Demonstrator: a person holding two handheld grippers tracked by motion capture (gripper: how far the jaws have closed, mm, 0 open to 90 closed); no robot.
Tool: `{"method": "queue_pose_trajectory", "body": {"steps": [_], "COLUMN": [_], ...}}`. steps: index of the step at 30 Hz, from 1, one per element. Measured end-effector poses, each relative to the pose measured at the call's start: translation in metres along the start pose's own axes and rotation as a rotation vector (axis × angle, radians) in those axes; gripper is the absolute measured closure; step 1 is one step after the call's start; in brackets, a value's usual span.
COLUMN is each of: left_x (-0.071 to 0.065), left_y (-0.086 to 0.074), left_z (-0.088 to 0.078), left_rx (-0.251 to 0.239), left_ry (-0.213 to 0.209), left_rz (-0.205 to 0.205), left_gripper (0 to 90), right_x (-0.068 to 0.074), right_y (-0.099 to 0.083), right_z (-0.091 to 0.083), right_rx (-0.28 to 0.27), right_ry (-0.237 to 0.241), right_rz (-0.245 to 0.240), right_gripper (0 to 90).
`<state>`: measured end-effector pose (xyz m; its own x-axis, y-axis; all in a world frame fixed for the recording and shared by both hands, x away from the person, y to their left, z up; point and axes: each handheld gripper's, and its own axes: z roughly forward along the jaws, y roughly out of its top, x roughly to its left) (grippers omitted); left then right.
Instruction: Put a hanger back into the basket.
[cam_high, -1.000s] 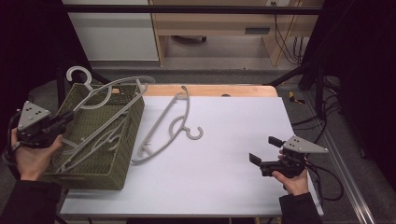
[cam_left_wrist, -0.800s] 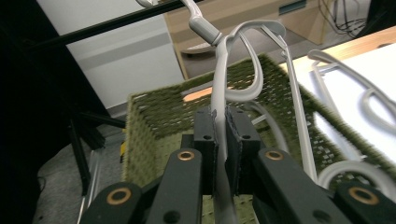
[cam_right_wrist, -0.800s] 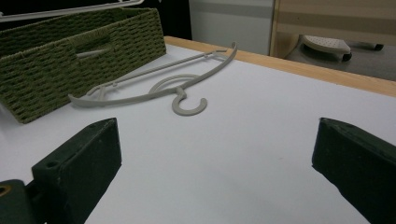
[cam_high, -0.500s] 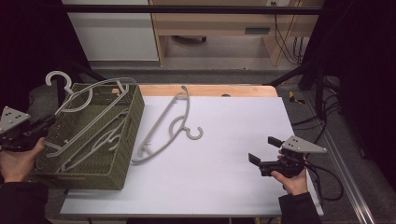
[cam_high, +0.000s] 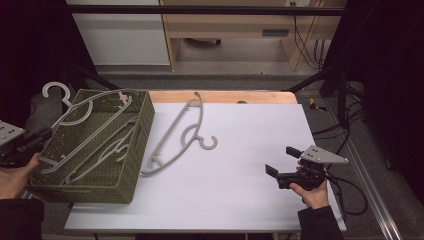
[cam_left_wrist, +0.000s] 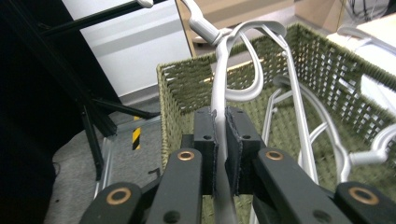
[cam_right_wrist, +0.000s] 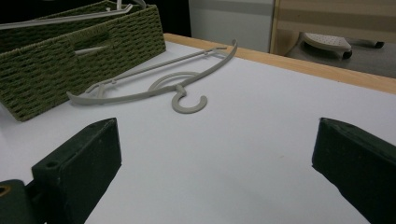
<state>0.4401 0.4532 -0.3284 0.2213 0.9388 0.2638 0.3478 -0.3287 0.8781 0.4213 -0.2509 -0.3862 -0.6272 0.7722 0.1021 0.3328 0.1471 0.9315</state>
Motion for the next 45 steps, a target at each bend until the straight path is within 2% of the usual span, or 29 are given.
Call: {"method": "queue_pose_trajectory", "body": {"steps": [9, 14, 17, 18, 20, 23, 24, 26, 28, 33, 39, 40, 42, 45], "left_x": [-0.013, -0.022, -0.017, -0.015, -0.017, -0.018, -0.018, -0.019, -0.02, -0.022, -0.023, -0.024, -0.026, -0.033], "left_y": [-0.002, -0.004, -0.007, -0.008, -0.011, -0.014, -0.014, -0.017, -0.019, -0.019, -0.018, -0.018, -0.015, -0.012], "left_z": [0.017, 0.03, 0.034, 0.036, 0.041, 0.047, 0.047, 0.052, 0.054, 0.052, 0.046, 0.044, 0.037, 0.03], "left_rx": [0.018, 0.051, 0.07, 0.083, 0.124, 0.167, 0.167, 0.229, 0.251, 0.242, 0.196, 0.188, 0.156, 0.133], "left_ry": [-0.014, -0.02, -0.017, -0.021, 0.009, 0.015, 0.015, 0.005, 0.01, 0.011, 0.002, -0.003, -0.041, -0.061], "left_rz": [0.061, 0.102, 0.097, 0.106, 0.145, 0.141, 0.141, 0.147, 0.154, 0.152, 0.164, 0.167, 0.145, 0.16], "left_gripper": [83.5, 83.4, 83.3, 83.3, 83.1, 82.9, 82.8, 82.7, 82.6, 82.7, 82.9, 82.9, 83.1, 82.8], "right_x": [0.001, 0.001, 0.001, 0.001, 0.001, 0.002, 0.002, 0.001, 0.001, 0.001, 0.002, 0.002, 0.002, 0.002], "right_y": [-0.001, -0.001, -0.001, -0.001, -0.001, -0.001, -0.001, -0.001, -0.001, -0.001, -0.001, -0.001, -0.001, -0.001], "right_z": [0.002, 0.003, 0.003, 0.003, 0.003, 0.004, 0.004, 0.003, 0.003, 0.003, 0.002, 0.002, 0.002, 0.002], "right_rx": [0.006, 0.006, 0.006, 0.007, 0.01, 0.01, 0.01, 0.009, 0.009, 0.01, 0.007, 0.007, 0.006, 0.005], "right_ry": [0.001, 0.002, 0.004, 0.004, 0.006, 0.002, 0.002, 0.005, 0.005, 0.006, 0.004, 0.004, 0.004, 0.006], "right_rz": [-0.002, -0.003, -0.009, -0.007, -0.011, -0.005, -0.005, -0.012, -0.012, -0.013, -0.002, -0.002, 0.002, -0.004], "right_gripper": [1.6, 1.6, 1.6, 1.6, 1.6, 1.6, 1.6, 1.6, 1.6, 1.6, 1.6, 1.6, 1.6, 1.6]}}
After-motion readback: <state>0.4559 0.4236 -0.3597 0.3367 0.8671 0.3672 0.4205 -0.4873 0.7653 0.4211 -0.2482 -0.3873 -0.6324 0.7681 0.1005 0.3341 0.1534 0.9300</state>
